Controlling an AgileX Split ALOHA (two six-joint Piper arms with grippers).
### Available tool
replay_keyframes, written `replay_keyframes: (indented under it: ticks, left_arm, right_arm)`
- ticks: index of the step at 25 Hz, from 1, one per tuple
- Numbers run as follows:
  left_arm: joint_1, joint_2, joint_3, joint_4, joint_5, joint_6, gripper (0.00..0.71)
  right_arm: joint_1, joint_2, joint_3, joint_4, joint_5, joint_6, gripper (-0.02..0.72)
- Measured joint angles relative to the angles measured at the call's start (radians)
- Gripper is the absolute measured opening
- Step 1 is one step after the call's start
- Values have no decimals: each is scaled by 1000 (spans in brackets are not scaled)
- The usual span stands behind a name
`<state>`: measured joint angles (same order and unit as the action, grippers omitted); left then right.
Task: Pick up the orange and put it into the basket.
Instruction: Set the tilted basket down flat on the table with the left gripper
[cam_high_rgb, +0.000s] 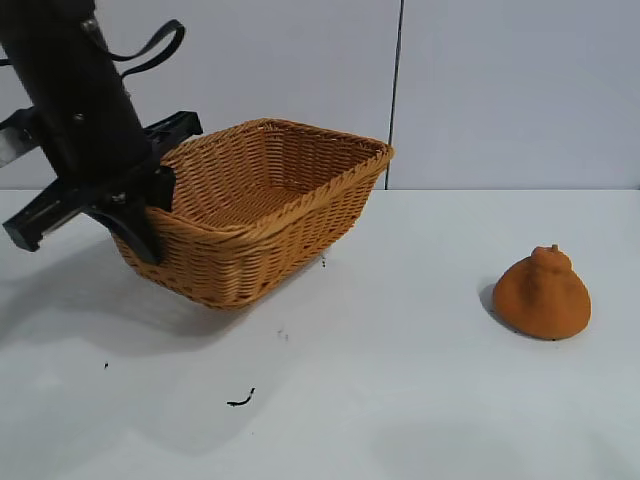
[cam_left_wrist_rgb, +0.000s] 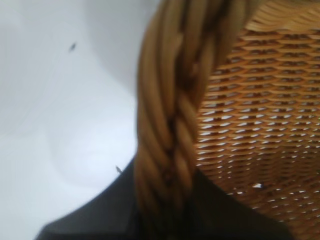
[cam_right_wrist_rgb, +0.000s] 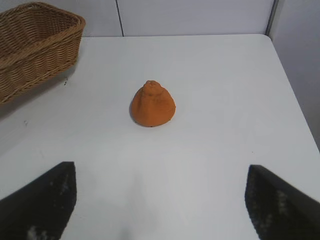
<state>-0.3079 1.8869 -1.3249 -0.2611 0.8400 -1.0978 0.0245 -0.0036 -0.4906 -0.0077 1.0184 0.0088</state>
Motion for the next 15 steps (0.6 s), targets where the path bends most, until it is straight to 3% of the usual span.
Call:
replay_keyframes:
  ticks: [3,5,12,15]
  left_arm:
    - [71,5,-13,-51,29,223,90]
    - [92,9,-38,-48,60,336,90]
    - [96,106,-236,13,306,682,90]
    - [96,150,-302,17,355,804,90]
  right_arm:
    - [0,0,0,0,0,0,631]
    - [0,0,0,0,0,0,631]
    - [0,0,0,0,0,0,631]
    - [0,0,0,0,0,0,631]
